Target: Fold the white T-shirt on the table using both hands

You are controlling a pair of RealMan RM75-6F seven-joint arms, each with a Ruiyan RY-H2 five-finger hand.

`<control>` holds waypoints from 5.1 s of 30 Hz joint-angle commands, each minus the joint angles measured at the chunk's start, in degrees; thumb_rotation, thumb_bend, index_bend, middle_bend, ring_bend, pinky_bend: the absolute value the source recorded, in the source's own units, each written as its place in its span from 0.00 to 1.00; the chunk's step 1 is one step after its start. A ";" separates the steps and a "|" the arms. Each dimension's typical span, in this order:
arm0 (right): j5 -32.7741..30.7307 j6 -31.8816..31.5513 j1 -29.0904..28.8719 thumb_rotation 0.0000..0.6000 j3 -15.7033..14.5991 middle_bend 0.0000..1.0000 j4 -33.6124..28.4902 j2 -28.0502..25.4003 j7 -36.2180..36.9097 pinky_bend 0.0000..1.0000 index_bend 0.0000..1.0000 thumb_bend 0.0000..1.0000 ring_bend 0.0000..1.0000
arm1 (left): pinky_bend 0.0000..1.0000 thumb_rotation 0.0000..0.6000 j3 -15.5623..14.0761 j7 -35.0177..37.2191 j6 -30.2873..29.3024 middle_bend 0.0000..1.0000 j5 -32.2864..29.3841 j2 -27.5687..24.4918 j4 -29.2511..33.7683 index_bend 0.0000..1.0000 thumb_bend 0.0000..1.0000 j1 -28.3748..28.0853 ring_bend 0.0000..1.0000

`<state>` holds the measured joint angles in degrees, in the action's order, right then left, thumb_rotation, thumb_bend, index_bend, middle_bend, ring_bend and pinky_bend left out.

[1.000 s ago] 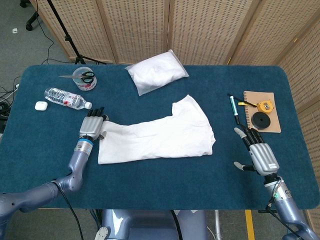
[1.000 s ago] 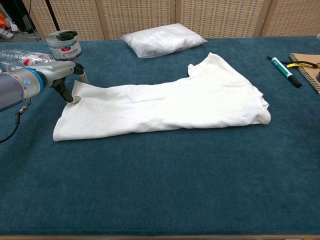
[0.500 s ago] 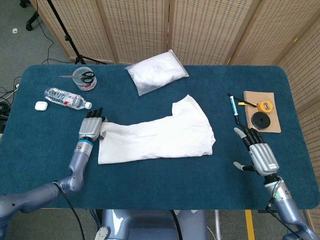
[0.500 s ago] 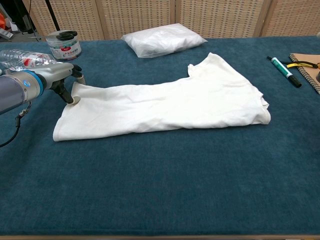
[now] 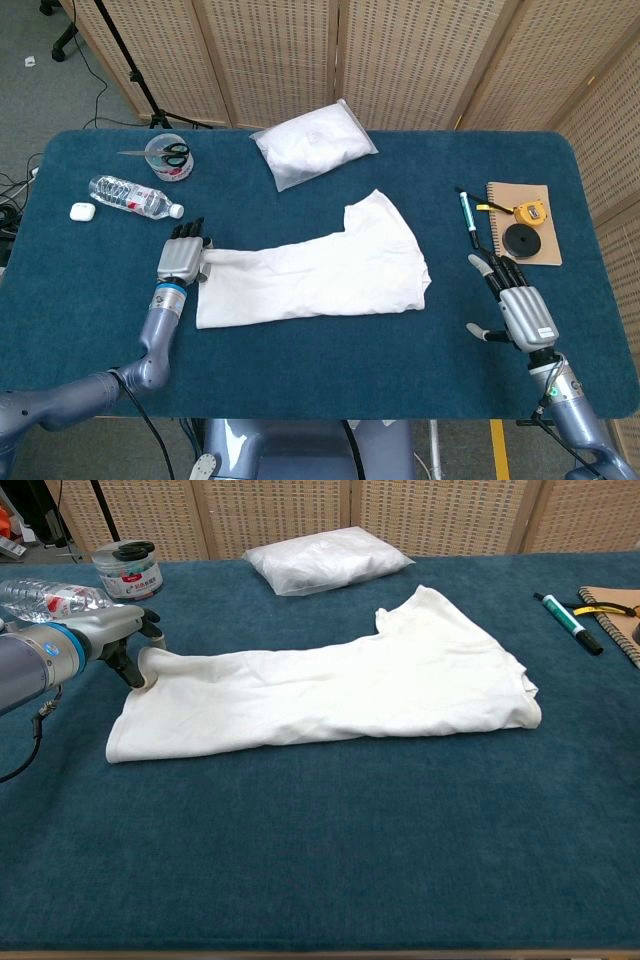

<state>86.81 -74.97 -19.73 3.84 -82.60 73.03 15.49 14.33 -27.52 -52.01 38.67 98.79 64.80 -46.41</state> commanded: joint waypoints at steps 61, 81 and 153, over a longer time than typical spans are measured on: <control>0.11 0.46 0.49 1.00 0.65 0.00 -0.67 -0.37 -0.26 0.00 0.00 0.00 0.00 | 0.00 1.00 -1.96 23.14 4.01 0.00 15.93 -30.18 11.26 0.80 0.57 14.38 0.00; 0.10 -0.48 0.94 1.00 1.31 0.00 -1.24 -1.91 2.47 0.00 0.00 0.00 0.00 | 0.00 1.00 2.35 7.94 3.33 0.00 12.09 -9.81 5.45 0.80 0.57 -3.34 0.00; -1.18 1.16 0.76 1.00 1.57 0.00 -0.94 -1.02 0.86 0.00 0.00 0.00 0.00 | 0.00 1.00 -14.72 55.13 -4.63 0.00 50.54 -9.11 -19.19 0.40 0.18 3.67 0.00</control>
<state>85.67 -73.86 -18.94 5.42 -83.58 71.97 16.39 0.18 26.74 -56.43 88.68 88.33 48.18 -43.20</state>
